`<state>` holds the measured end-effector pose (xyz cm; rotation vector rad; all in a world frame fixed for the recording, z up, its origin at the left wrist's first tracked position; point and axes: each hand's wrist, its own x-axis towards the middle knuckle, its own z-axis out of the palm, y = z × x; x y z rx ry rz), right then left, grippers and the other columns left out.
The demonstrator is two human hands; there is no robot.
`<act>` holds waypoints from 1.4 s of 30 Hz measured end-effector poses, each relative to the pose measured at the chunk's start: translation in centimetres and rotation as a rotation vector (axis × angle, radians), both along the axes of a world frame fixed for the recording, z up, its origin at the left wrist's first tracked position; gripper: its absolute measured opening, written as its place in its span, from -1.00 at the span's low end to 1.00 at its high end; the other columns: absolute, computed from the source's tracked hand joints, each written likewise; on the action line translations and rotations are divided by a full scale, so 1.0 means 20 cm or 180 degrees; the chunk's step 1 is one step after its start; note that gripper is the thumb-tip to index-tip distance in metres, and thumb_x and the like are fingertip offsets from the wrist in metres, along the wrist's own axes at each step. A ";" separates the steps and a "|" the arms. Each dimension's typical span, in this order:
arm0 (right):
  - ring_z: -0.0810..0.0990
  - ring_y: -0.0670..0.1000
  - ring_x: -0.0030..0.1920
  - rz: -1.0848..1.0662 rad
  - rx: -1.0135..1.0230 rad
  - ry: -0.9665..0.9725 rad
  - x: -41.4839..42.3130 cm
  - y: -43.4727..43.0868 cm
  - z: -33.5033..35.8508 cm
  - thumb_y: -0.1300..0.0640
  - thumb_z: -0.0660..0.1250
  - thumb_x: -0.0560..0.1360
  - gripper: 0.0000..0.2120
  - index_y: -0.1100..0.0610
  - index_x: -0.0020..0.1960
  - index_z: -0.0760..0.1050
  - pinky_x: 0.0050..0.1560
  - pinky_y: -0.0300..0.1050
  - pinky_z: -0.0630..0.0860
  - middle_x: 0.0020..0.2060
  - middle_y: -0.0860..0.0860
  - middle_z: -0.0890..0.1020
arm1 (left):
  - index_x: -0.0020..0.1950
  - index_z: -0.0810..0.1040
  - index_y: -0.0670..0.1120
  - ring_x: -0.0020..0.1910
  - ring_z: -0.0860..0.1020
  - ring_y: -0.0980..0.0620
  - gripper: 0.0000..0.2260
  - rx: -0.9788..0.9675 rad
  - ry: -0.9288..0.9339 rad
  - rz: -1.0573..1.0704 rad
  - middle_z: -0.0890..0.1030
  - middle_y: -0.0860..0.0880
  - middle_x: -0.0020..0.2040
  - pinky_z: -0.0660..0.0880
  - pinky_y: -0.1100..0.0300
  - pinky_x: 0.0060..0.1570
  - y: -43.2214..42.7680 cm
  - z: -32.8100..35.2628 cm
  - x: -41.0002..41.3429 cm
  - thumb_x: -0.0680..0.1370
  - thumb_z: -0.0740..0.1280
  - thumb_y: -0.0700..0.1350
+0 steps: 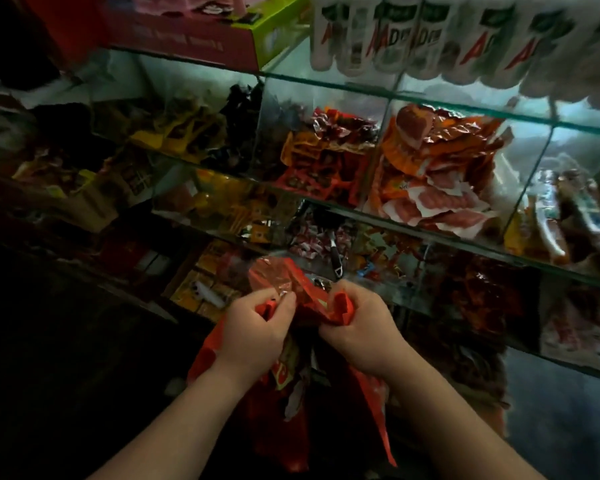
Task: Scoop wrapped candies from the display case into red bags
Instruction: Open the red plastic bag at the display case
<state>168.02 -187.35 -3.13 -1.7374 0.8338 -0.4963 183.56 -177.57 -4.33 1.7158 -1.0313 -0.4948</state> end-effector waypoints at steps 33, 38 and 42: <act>0.40 -0.15 -0.33 -0.1980 -0.0816 0.0534 -0.02 -0.03 -1.42 0.21 0.40 0.57 -0.64 -0.08 -0.26 0.33 -0.30 -0.22 0.36 -0.36 -0.10 0.43 | -0.31 0.38 0.03 -0.39 0.42 0.03 -0.55 -0.0524 0.0407 0.0270 0.41 0.04 -0.42 0.41 0.01 -0.28 -0.47 -1.25 0.25 0.60 0.17 0.33; 0.47 -0.15 -0.23 -0.1687 -0.1175 0.0961 0.01 -0.10 -1.30 0.17 0.38 0.55 -0.66 -0.15 -0.21 0.30 -0.26 -0.15 0.41 -0.24 -0.13 0.47 | -0.31 0.39 0.04 -0.47 0.35 0.05 -0.51 -0.1370 0.0614 0.0162 0.36 0.00 -0.45 0.32 0.09 -0.42 -0.64 -0.93 0.16 0.59 0.15 0.39; 0.51 -0.12 -0.06 -0.1624 -0.0950 0.1298 0.01 -0.07 -1.30 -0.11 0.49 0.45 -0.70 -0.16 0.03 0.39 -0.11 -0.19 0.50 -0.07 -0.19 0.47 | -0.25 0.40 0.09 -0.43 0.37 0.13 -0.63 -0.1465 0.0066 -0.0436 0.40 0.01 -0.39 0.32 0.28 -0.37 -0.53 -1.06 0.17 0.70 0.15 0.21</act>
